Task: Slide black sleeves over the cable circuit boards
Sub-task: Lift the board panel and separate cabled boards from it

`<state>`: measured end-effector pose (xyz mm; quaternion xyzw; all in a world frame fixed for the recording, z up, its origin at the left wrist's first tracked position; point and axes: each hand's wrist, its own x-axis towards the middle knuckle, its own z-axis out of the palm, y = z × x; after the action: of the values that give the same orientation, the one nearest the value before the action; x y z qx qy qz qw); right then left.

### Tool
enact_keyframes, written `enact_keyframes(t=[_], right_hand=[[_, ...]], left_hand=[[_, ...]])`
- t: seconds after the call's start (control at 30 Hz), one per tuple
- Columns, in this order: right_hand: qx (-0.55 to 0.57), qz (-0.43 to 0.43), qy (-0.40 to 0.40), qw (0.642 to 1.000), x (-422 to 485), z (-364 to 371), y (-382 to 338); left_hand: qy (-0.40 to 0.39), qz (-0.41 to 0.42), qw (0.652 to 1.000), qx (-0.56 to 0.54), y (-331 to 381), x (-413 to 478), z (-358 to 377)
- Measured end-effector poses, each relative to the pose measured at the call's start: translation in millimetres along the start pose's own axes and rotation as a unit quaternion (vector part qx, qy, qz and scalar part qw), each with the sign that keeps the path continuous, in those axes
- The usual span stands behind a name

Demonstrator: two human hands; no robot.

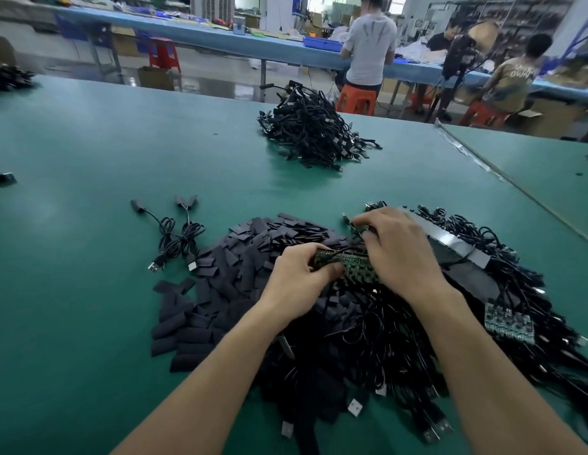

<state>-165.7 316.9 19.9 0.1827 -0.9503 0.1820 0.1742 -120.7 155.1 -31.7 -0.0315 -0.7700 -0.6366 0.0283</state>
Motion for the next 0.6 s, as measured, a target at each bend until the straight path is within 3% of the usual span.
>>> enact_keyframes(t=[0.13, 0.23, 0.4, 0.6], right_hand=[[-0.101, 0.094, -0.031, 0.99, 0, -6, 10], [-0.082, 0.13, -0.013, 0.988, 3, -11, 11], [-0.014, 0.164, 0.109, 0.98, 10, -30, 19], [-0.037, 0.164, 0.068, 0.983, 12, -41, 38]], left_hand=[[0.03, -0.021, 0.998, -0.043, -8, -3, 1], [0.054, -0.004, 0.996, -0.076, -8, -6, 0], [0.087, 0.026, 0.991, -0.102, -1, -11, -7], [0.128, 0.084, 0.981, -0.121, 10, -25, -5]])
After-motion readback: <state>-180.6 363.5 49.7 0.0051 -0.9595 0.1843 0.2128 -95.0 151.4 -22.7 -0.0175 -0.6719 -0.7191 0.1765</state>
